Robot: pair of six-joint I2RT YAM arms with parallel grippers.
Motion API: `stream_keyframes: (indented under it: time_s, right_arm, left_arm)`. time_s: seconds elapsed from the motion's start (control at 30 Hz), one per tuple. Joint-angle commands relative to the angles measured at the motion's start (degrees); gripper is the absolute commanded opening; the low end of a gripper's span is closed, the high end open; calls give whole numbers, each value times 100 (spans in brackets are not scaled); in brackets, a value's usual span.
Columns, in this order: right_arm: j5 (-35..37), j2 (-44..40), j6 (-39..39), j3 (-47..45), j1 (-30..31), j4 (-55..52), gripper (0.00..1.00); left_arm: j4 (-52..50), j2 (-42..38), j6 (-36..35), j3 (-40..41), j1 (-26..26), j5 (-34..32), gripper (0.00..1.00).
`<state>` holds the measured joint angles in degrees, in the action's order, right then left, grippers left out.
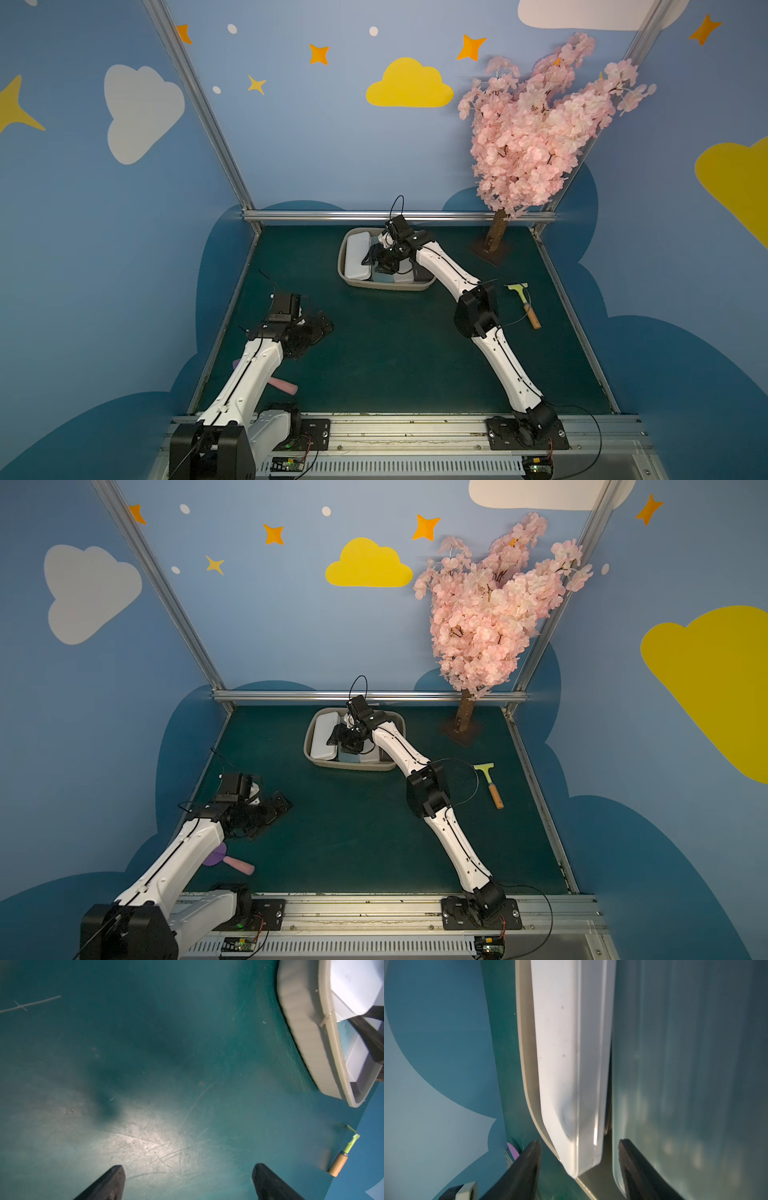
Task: Put the pencil case into the storage box
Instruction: Place the pencil case at the storage box.
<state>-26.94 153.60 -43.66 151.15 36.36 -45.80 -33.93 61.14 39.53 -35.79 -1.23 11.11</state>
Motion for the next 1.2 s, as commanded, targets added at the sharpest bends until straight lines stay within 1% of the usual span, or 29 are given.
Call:
stream_keyframes:
  time_s: [0.0, 0.07, 0.13, 0.17, 0.2, 0.3, 0.4, 0.47, 0.7, 0.83, 1.03, 1.17]
  right_arm:
    - [311, -252, 108, 5, -131, -256, 63]
    - [363, -243, 71, 37, -137, -177, 62]
    - [369, -240, 20, 37, -138, -10, 58]
    - [348, -232, -21, 37, -137, 98, 53]
    - [322, -204, -67, 46, -138, 198, 46]
    - [265, -80, -227, 139, -121, 403, 31]
    - [223, 24, -350, 211, -94, 583, 20]
    - [242, 82, -446, 213, -76, 682, 17]
    - [188, 506, -897, 436, 44, 912, 14]
    - [124, 645, -906, 538, 142, 813, 13]
    - [259, 314, -571, 252, 84, 669, 14]
    - [455, -129, -204, -59, 30, 695, 17]
  left_arm:
    - [75, 145, 57, -190, 26, 81, 99]
    - [52, 253, 27, -260, 21, 125, 99]
    - [45, 310, 3, -309, 23, 151, 99]
    - [52, 326, 10, -315, 18, 155, 99]
    - [68, 328, 19, -321, 22, 168, 99]
    - [70, 332, 30, -341, 19, 177, 99]
    - [43, 320, 21, -350, 26, 180, 99]
    - [26, 311, 20, -352, 16, 180, 99]
    - [-26, 267, 28, -333, 20, 178, 99]
    - [-95, 200, 3, -322, 17, 181, 99]
    - [-112, 91, 20, -238, 18, 179, 99]
    - [-107, 35, 33, -230, 17, 180, 99]
